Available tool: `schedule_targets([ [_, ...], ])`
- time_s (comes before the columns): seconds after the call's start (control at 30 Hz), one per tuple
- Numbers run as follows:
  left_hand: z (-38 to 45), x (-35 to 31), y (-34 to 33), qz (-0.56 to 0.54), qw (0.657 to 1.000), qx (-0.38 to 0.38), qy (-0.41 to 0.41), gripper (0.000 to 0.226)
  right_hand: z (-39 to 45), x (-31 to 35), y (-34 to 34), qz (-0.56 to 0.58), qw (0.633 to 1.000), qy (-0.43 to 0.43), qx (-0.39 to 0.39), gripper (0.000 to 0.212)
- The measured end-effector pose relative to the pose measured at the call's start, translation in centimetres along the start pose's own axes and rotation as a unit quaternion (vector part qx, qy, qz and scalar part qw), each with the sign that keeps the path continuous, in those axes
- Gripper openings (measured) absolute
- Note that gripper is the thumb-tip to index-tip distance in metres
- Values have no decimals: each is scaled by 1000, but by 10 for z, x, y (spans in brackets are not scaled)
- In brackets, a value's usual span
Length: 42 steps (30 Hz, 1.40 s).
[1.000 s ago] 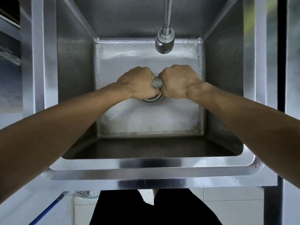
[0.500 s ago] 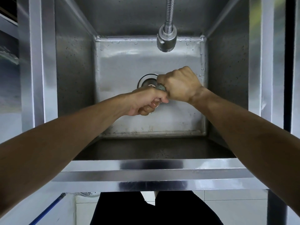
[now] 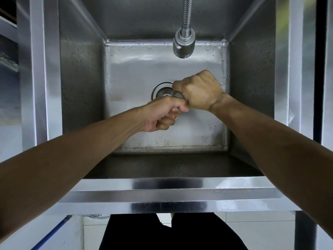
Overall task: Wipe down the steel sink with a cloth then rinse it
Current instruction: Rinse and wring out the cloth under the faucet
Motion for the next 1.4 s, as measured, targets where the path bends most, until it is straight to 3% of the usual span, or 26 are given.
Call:
schedule_targets([
  [0.27, 5, 1, -1, -1, 1000, 5, 0, 46, -3, 0, -2, 29, 999, -12, -12, 30],
  [0.4, 0, -2, 1, 9, 1000, 10, -4, 46, -1, 2, 3, 16, 1000, -10, -18, 20],
  [0.63, -31, -19, -2, 27, 997, 36, -66, 43, -7, 13, 53, 46, 991, 46, -118, 26],
  [0.77, -14, -2, 4, 5, 999, 50, -6, 46, -4, 16, 25, 64, 998, 8, -14, 46],
  [0.9, -3, -8, 25, 137, 989, 47, -8, 40, 5, 13, 13, 35, 981, -107, 159, 27],
  [0.97, -5, -16, 40, 239, 970, 30, -22, 33, -1, 10, 7, 142, 948, -169, 230, 27],
  [1.03, -5, -17, 53, 254, 967, 18, -22, 15, -11, -1, -1, 319, 877, -241, 268, 45],
  [1.1, -2, -10, 62, 255, 966, 2, -40, 14, -22, -10, -1, 459, 811, -268, 244, 45],
  [1.2, 0, -3, 64, 233, 955, -95, -158, 18, -32, -18, 5, 568, 755, -297, 142, 20],
  [1.27, -4, 1, 70, 264, 887, -259, -277, 30, -42, -13, 0, 621, 690, -358, 102, 15],
  [1.33, -16, 2, 67, 300, 811, -377, -332, 37, -49, -1, -12, 667, 602, -428, 93, 26],
  [1.37, -19, 2, 64, 307, 805, -382, -334, 41, -52, 3, -18, 670, 580, -455, 87, 30],
  [1.4, -21, 2, 58, 308, 825, -350, -319, 47, -54, 5, -21, 661, 581, -469, 79, 35],
])
Point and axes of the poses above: each hand's wrist, its own z-axis towards the middle knuckle, its own y-axis out of the back of the hand, x = y × z, the point moved 5 cm from there along z, towards the middle knuckle, and after that the axes turned 2 degrees about z, right-handed, at the moved point
